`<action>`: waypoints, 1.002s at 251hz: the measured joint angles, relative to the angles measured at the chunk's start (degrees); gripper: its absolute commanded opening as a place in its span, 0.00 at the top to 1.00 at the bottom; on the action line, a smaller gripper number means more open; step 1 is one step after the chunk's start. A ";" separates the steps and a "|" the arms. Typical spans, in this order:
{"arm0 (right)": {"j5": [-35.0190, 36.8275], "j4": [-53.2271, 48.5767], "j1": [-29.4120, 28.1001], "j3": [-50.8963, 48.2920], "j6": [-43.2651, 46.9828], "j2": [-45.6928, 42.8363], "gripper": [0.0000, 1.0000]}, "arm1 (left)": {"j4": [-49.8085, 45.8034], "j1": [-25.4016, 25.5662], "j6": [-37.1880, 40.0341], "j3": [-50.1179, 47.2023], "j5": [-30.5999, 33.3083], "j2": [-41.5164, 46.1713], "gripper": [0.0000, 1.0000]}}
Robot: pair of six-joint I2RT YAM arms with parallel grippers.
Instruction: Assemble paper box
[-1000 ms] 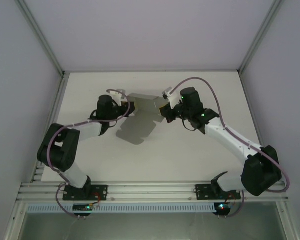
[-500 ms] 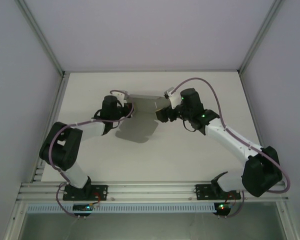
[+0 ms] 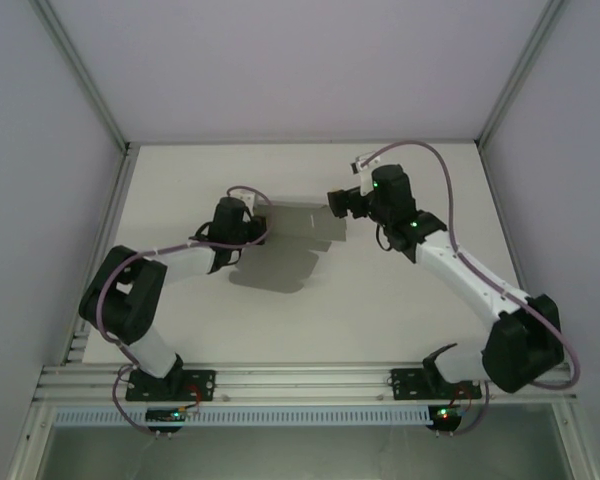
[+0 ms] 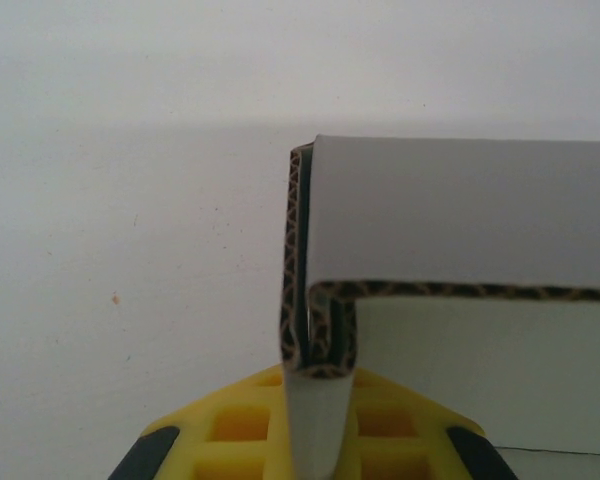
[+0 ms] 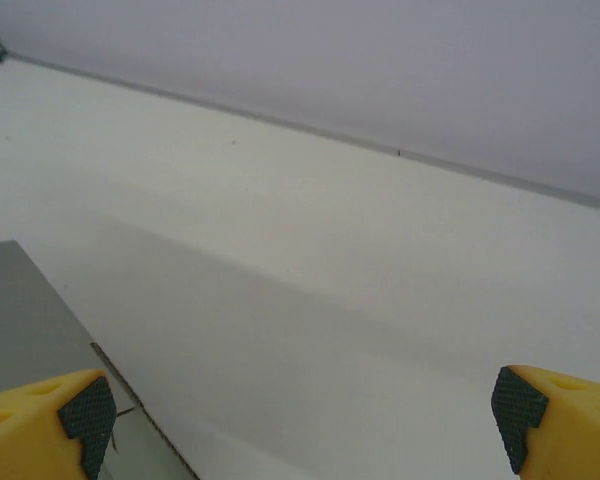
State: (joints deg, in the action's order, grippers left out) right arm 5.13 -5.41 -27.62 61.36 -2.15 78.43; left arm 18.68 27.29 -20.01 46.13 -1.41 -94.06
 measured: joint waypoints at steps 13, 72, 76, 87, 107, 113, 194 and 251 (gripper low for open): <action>-0.48 -0.13 -0.02 0.31 0.00 2.10 0.01 | -0.26 0.17 0.00 0.00 -0.02 0.11 1.00; -2.99 -0.63 -0.26 2.01 -0.02 8.15 0.01 | -2.32 0.00 -1.09 0.00 1.09 0.20 1.00; -3.04 -0.61 -0.33 2.01 -0.02 8.17 0.01 | -2.54 0.00 -1.22 0.00 1.11 0.20 1.00; -3.34 -0.20 -0.74 2.01 -0.02 8.31 0.01 | -3.21 0.00 -1.75 0.04 1.29 0.20 1.00; -3.43 1.01 -1.42 2.01 -0.02 8.70 0.01 | -4.22 -0.07 -2.58 0.46 1.51 0.09 1.00; -3.41 1.46 -1.60 2.01 -0.02 8.92 0.01 | -4.74 -0.20 -2.97 0.68 1.57 -0.02 1.00; -1.68 6.45 -4.74 2.01 -0.48 15.63 0.01 | -7.74 -0.72 -5.11 2.51 2.03 -0.68 1.00; -2.12 8.66 -7.67 1.86 -1.81 17.46 0.01 | -6.88 0.20 -5.11 5.18 0.83 -0.68 1.00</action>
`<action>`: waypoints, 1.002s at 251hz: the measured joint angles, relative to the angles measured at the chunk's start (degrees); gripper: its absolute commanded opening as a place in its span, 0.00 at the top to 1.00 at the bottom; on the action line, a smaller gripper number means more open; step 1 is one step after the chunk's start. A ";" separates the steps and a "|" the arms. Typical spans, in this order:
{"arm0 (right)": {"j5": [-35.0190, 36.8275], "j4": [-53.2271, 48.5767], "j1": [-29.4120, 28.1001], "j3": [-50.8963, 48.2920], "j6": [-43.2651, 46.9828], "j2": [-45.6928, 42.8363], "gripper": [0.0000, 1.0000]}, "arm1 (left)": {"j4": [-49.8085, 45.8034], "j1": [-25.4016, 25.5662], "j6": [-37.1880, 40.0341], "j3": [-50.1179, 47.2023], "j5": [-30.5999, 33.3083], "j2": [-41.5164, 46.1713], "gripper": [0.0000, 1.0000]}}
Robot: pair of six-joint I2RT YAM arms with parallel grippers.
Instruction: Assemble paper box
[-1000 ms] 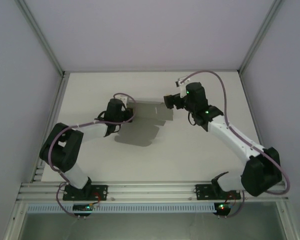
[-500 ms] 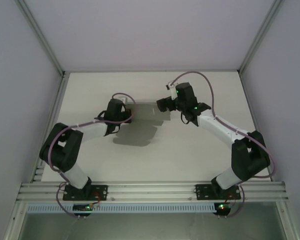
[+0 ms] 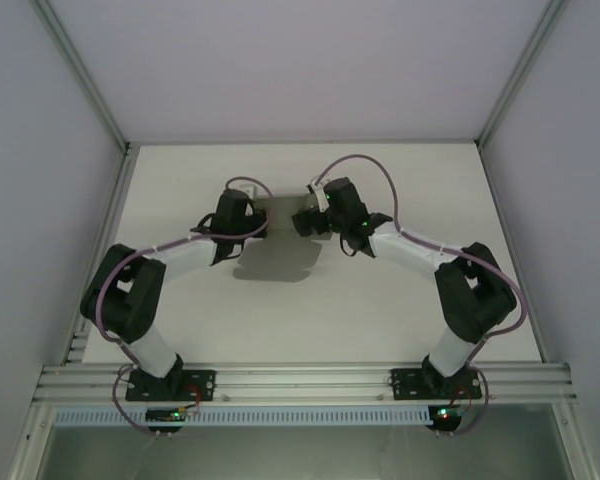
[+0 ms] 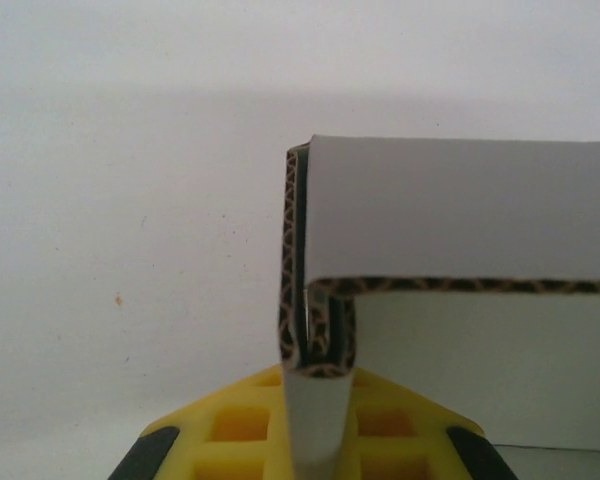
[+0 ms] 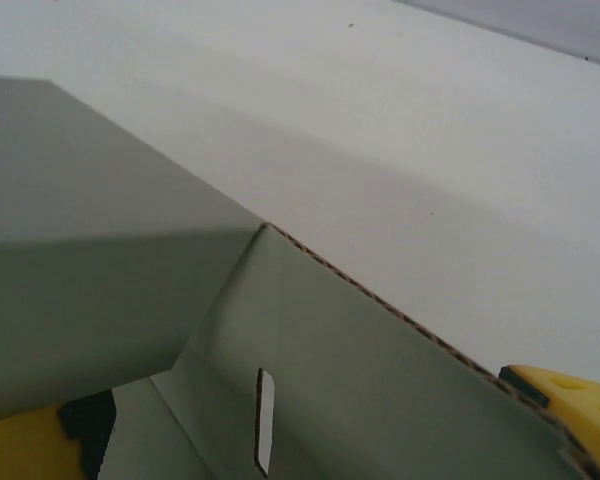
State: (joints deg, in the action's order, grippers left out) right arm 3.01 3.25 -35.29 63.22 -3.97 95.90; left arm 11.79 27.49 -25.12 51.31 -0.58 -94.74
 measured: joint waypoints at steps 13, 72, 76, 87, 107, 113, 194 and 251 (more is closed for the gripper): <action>0.28 0.44 0.09 -0.24 -0.42 0.00 0.01 | 0.20 0.02 0.11 0.00 -0.20 0.00 1.00; 3.93 0.39 -0.79 -0.44 -0.94 -0.48 0.01 | 0.79 0.07 0.20 0.00 0.11 0.00 1.00; 4.09 0.20 -0.79 -0.55 -0.94 -0.70 0.01 | 0.81 0.07 0.15 0.00 0.11 0.00 1.00; 4.33 -0.87 -0.87 -1.11 -0.94 -2.12 0.01 | 0.81 0.20 0.13 0.04 0.02 0.00 1.00; 5.18 -3.08 -0.87 -3.08 -0.94 -6.47 0.01 | 0.83 0.39 0.02 0.26 0.07 0.00 1.00; 5.38 -4.13 -0.87 -3.74 -0.96 -8.11 0.01 | 0.81 0.39 0.02 0.31 0.13 0.00 1.00; 9.49 -17.11 0.96 -10.75 -3.63 -24.52 0.01 | -0.09 -0.11 0.66 0.31 1.11 0.00 1.00; 8.98 -20.13 3.54 -13.66 -6.88 -21.03 0.01 | -0.26 -0.48 1.70 0.31 1.25 0.02 1.00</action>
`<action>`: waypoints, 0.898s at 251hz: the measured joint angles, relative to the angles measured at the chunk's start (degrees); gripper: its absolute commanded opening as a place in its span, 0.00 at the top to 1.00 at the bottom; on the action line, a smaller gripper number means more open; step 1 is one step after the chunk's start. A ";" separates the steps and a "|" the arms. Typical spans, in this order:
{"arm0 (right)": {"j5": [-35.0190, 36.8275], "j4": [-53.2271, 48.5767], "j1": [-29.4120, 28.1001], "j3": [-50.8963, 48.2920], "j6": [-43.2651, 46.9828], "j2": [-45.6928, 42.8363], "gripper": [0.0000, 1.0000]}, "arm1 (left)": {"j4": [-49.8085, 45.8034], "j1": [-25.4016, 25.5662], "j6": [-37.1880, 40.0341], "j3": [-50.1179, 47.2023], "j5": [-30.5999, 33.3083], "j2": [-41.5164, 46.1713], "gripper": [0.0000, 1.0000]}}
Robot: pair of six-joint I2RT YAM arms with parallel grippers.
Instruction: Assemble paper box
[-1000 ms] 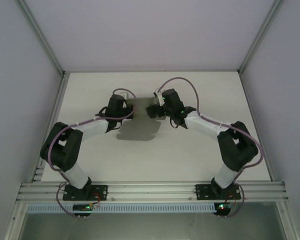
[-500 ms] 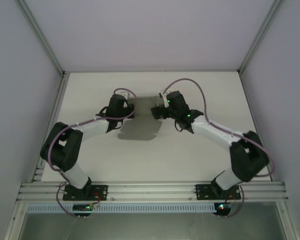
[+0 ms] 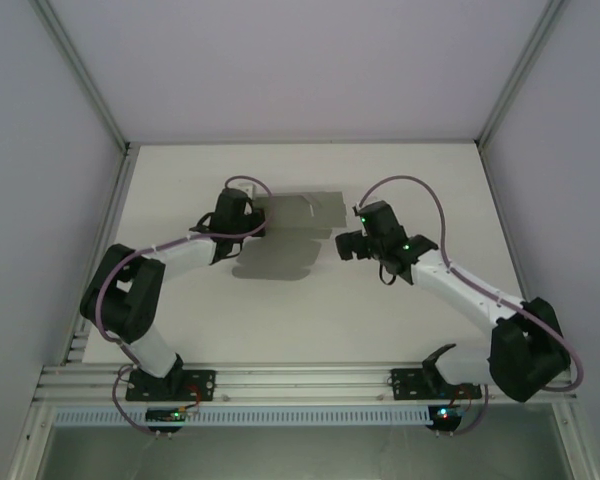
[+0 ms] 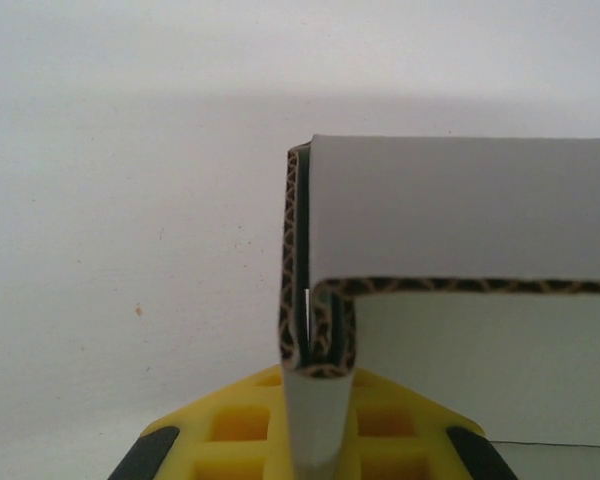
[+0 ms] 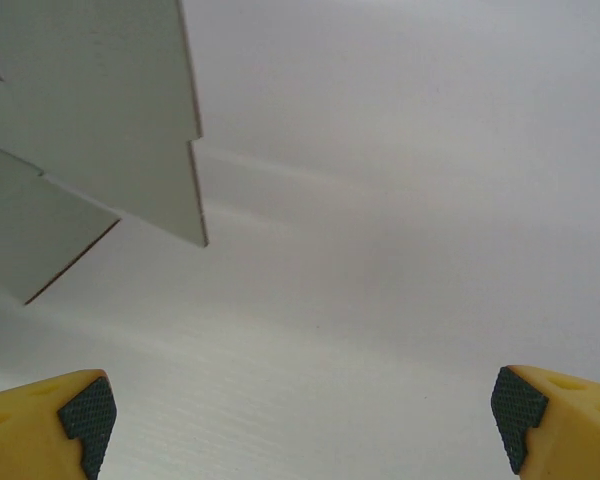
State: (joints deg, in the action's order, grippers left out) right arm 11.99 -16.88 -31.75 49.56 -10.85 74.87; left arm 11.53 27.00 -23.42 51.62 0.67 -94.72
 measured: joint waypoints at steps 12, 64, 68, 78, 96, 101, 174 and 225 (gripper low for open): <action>-0.44 0.44 0.33 0.15 -0.31 1.18 0.01 | 0.02 0.00 0.07 0.00 -0.15 0.00 1.00; -3.93 2.29 1.22 4.46 -0.33 8.04 0.01 | -0.04 0.00 0.35 0.00 -1.16 0.13 1.00; -4.24 2.54 1.25 4.90 -0.31 8.48 0.01 | -0.07 0.00 0.37 0.00 -1.27 0.15 1.00; -4.76 2.97 1.25 5.73 -0.28 9.20 0.01 | -0.24 -0.02 0.44 0.00 -1.25 0.15 1.00; -5.79 3.76 1.38 6.45 -0.31 9.97 0.01 | -0.44 -0.50 0.46 0.00 -1.33 0.15 1.00; -6.05 3.98 1.44 6.54 -0.31 10.14 0.01 | -0.44 -0.66 0.46 0.00 -1.44 0.15 1.00; -10.19 6.60 2.51 6.64 -0.31 11.54 0.01 | -1.77 -1.53 0.44 0.66 -1.75 0.09 1.00; -15.91 15.19 3.61 6.67 -1.90 13.38 0.01 | -1.01 -1.62 0.87 0.63 -6.38 -0.35 1.00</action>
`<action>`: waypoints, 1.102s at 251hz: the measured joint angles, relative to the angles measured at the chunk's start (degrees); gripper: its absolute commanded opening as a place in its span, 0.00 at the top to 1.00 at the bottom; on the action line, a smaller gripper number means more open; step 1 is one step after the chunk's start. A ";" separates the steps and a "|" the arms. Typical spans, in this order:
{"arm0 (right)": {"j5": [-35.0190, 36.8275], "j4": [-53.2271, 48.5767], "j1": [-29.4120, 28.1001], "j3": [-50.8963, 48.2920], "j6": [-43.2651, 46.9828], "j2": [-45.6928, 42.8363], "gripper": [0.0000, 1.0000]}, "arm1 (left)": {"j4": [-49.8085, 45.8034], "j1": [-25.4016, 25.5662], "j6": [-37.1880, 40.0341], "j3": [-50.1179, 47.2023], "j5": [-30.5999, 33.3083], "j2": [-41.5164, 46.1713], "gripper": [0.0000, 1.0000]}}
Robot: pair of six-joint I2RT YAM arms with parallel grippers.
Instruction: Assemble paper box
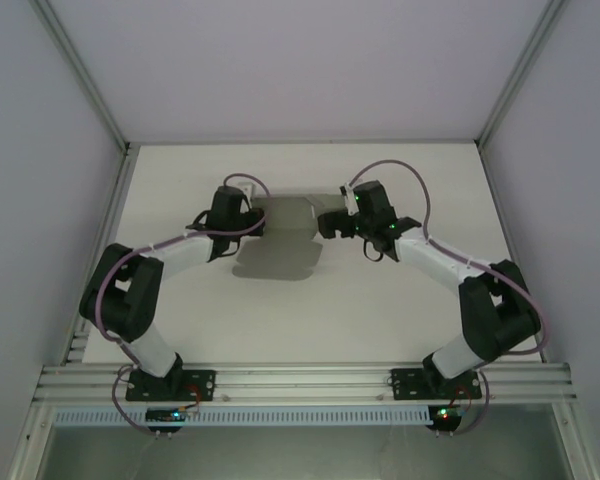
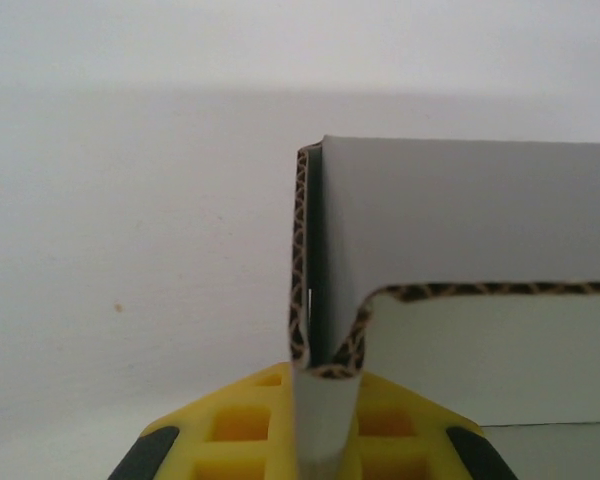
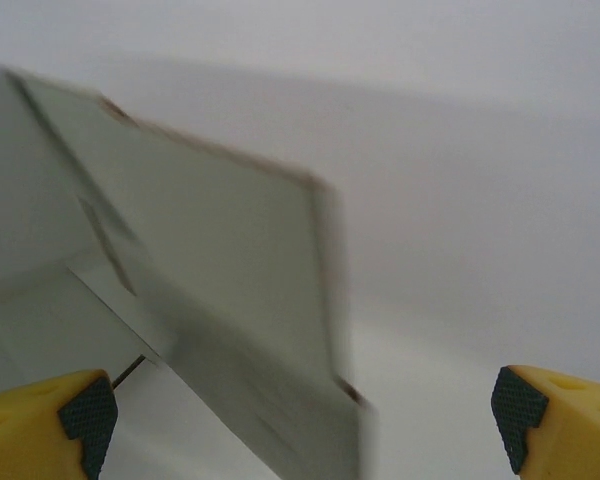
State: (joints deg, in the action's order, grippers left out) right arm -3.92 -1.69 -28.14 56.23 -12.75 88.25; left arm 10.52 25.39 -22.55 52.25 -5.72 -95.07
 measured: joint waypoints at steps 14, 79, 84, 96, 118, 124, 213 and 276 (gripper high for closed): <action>-2.19 2.71 -0.15 0.11 -1.16 1.44 0.01 | 0.17 0.24 -0.07 0.02 -1.64 -0.33 1.00; -1.05 6.73 -1.36 0.81 -1.79 6.27 0.01 | 0.76 0.44 -2.29 0.00 -3.10 -0.76 1.00; -0.26 6.99 -1.66 0.83 -1.75 6.40 0.00 | 0.74 0.42 -2.54 0.00 -3.08 -0.79 1.00; 1.95 7.61 -2.47 0.81 -1.53 6.56 0.00 | 0.74 0.33 -2.97 0.00 -3.10 -0.85 1.00; 7.30 9.03 -4.42 0.81 -0.44 6.58 0.01 | 0.68 0.22 -3.78 0.00 -3.08 -0.85 1.00; 9.27 9.33 -5.11 0.81 0.02 6.58 0.01 | 0.68 0.17 -3.98 0.00 -3.08 -0.85 1.00; 15.78 6.19 -8.00 -0.11 3.43 3.50 0.01 | 1.05 0.26 -4.96 0.11 -4.22 -0.85 1.00; 2.95 0.57 0.13 -2.19 4.07 -10.12 0.08 | 1.16 -0.26 -4.50 0.11 -4.15 -0.85 1.00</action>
State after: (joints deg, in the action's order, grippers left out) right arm -0.97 -1.13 -28.01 54.04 -8.69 78.13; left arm 11.68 25.12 -27.05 52.36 -9.87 -95.92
